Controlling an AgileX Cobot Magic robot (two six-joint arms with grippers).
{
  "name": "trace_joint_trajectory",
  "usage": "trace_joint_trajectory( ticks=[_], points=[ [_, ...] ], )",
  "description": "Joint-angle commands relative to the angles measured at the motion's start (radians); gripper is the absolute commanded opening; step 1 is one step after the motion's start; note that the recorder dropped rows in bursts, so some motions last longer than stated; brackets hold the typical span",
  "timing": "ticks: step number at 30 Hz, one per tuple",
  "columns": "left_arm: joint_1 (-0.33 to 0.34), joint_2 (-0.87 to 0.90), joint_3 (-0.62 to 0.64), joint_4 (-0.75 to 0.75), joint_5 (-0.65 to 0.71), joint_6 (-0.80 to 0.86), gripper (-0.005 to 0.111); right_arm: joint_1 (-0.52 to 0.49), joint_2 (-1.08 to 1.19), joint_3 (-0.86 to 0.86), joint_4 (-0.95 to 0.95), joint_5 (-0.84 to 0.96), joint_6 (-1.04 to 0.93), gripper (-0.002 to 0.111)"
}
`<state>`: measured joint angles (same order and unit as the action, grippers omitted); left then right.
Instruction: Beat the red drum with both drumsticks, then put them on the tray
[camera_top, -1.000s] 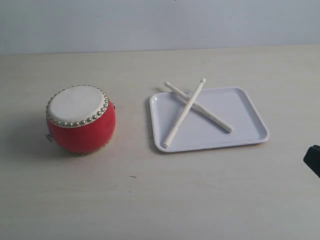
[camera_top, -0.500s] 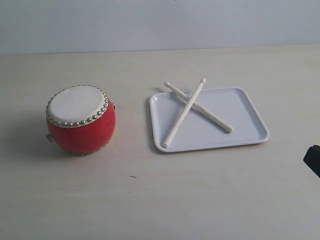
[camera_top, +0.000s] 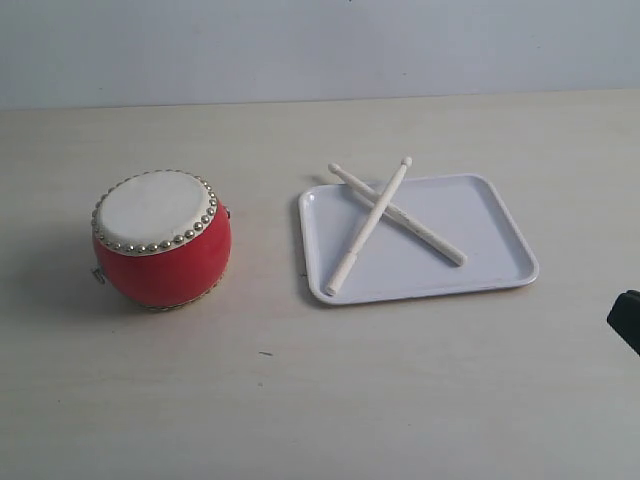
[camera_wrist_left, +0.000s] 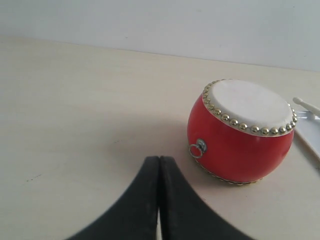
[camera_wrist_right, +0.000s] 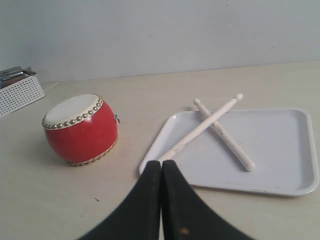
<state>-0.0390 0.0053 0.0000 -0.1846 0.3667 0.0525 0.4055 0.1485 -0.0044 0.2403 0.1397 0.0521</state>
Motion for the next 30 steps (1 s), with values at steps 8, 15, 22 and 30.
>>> trace_joint_trajectory(
  ticks=[8, 15, 22, 30],
  points=[
    [0.005, -0.005, 0.000, -0.004, -0.004, 0.005, 0.000, 0.002, -0.069, 0.004, -0.013, 0.095, -0.124, 0.000],
    [0.005, -0.005, 0.000, -0.004, -0.004, 0.005, 0.000, 0.002, -0.116, 0.004, -0.013, 0.136, -0.164, 0.000],
    [0.005, -0.005, 0.000, -0.004, -0.004, 0.005, 0.000, -0.011, -0.149, 0.004, -0.010, 0.144, -0.157, 0.000],
    [0.005, -0.005, 0.000, -0.004, -0.004, 0.005, 0.000, -0.058, -0.149, 0.004, -0.011, 0.147, -0.157, 0.000]
  ],
)
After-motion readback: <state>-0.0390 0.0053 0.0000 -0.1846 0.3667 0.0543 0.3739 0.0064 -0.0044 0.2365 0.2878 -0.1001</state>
